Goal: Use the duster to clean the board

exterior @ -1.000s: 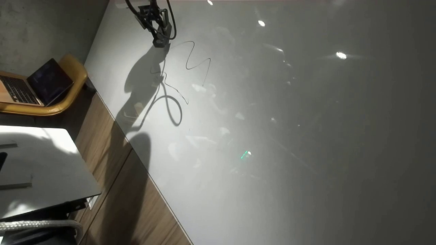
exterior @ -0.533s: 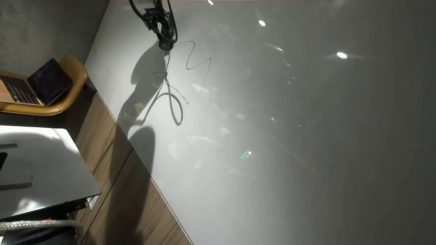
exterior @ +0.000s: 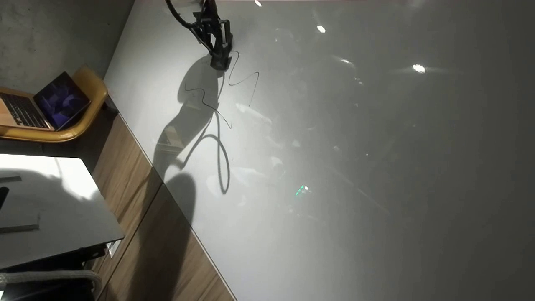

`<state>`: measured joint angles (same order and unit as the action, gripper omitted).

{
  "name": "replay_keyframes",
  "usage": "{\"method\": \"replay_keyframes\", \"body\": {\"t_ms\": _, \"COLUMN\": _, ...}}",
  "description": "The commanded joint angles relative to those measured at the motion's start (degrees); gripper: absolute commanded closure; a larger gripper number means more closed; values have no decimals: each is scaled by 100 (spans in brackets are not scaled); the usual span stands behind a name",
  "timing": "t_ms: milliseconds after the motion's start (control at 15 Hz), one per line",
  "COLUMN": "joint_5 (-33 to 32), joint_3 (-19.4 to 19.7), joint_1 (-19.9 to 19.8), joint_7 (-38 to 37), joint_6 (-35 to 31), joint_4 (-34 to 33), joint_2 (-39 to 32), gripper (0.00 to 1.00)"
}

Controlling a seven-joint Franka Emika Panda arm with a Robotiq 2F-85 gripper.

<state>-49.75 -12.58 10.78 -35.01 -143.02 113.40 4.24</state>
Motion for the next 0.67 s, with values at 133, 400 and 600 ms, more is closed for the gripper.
{"method": "replay_keyframes", "body": {"t_ms": 133, "joint_5": 314, "joint_3": 672, "joint_1": -675, "joint_7": 332, "joint_6": -387, "joint_4": 444, "joint_2": 373, "gripper": 72}}
{"method": "replay_keyframes", "body": {"t_ms": 400, "joint_5": 723, "joint_3": 1136, "joint_1": -1139, "joint_7": 706, "joint_6": -678, "joint_4": 696, "joint_2": 493, "gripper": 72}}
{"method": "replay_keyframes", "body": {"t_ms": 600, "joint_5": 1070, "joint_3": 1415, "joint_1": -1434, "joint_7": 1179, "joint_6": -946, "joint_4": 749, "joint_2": 444, "gripper": 72}}
